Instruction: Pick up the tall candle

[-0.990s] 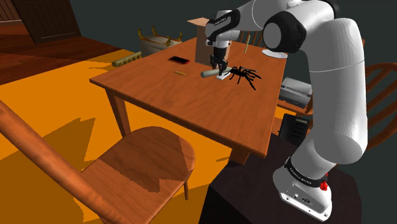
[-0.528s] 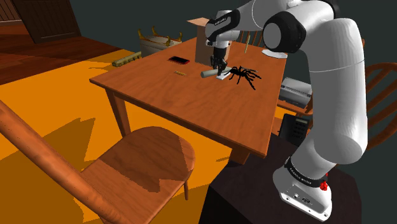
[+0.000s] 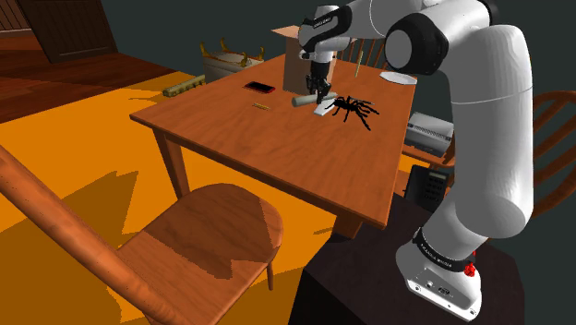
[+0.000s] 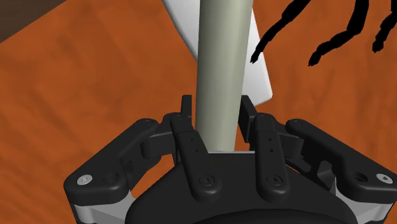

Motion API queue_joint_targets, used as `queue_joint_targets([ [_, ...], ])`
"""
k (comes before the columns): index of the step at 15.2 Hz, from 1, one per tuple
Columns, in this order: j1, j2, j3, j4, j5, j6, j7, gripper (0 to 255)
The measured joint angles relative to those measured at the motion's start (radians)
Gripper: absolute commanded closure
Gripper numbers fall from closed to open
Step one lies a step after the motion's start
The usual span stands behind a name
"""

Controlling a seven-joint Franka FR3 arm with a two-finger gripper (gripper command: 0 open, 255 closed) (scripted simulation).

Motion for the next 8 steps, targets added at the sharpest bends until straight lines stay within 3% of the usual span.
queue_joint_targets([
  [8, -0.003, -0.024, -0.009, 0.073, -0.014, -0.093, 0.008, 255],
])
